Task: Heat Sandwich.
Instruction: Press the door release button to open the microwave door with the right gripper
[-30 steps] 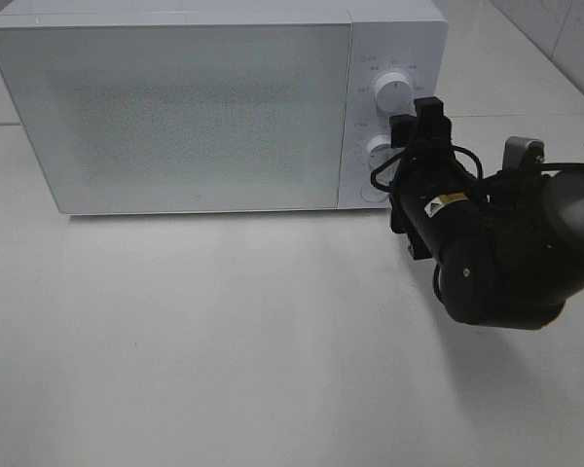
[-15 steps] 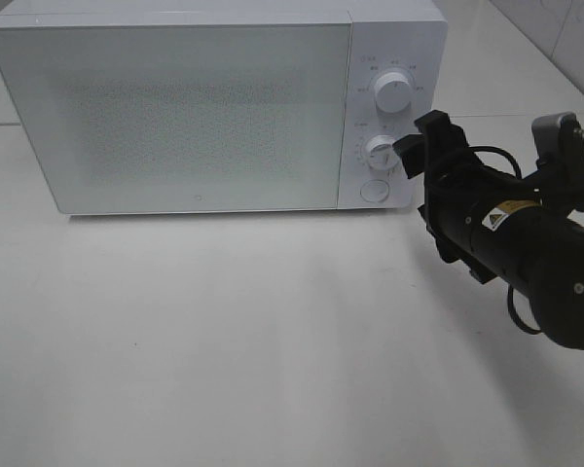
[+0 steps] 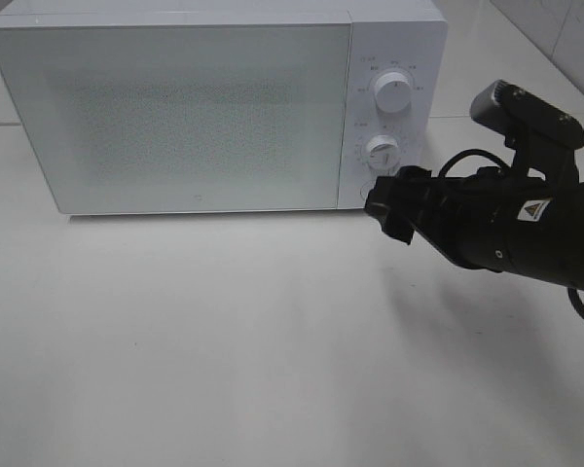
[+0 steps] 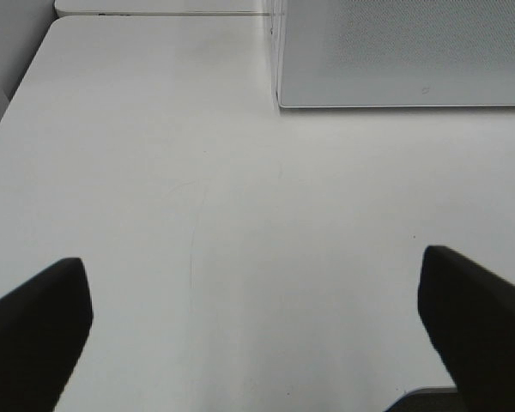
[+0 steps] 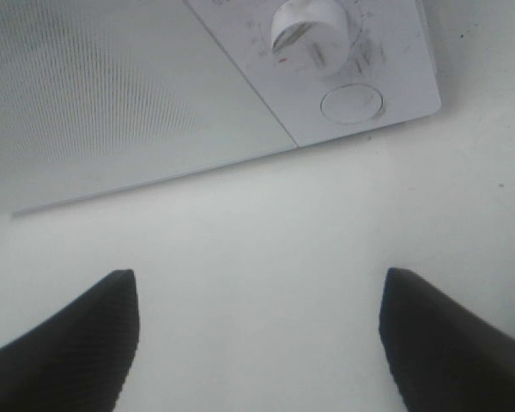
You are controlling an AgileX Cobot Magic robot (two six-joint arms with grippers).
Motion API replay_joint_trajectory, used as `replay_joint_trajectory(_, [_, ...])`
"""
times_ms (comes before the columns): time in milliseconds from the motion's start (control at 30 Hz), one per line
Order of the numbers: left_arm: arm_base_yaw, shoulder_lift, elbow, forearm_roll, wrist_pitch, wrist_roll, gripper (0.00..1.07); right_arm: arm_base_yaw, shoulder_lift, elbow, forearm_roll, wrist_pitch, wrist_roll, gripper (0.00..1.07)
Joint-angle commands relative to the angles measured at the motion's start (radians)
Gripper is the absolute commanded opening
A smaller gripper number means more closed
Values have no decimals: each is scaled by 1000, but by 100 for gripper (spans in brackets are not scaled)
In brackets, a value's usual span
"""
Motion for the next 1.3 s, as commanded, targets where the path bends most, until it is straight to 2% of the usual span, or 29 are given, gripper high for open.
replay_joint_trajectory(33, [3, -20, 1, -6, -7, 4, 98, -7, -34, -35, -10, 170, -180, 76])
replay_joint_trajectory(267, [3, -20, 1, -6, -7, 4, 98, -7, -34, -108, -27, 379, -301, 76])
replay_joint_trajectory(467, [3, -20, 1, -6, -7, 4, 98, -7, -34, -190, -188, 607, -301, 76])
replay_joint_trajectory(500, [3, -20, 1, -6, -7, 4, 98, -7, -34, -221, -236, 703, -296, 76])
replay_joint_trajectory(667, [3, -20, 1, -6, -7, 4, 98, -7, -35, -277, -316, 897, -293, 76])
replay_joint_trajectory(900, [3, -20, 1, -6, -7, 4, 98, -7, -85, -313, -384, 999, -288, 76])
replay_joint_trajectory(1300, [3, -20, 1, -6, -7, 4, 98, -7, -368, -321, -468, 1132, -261, 76])
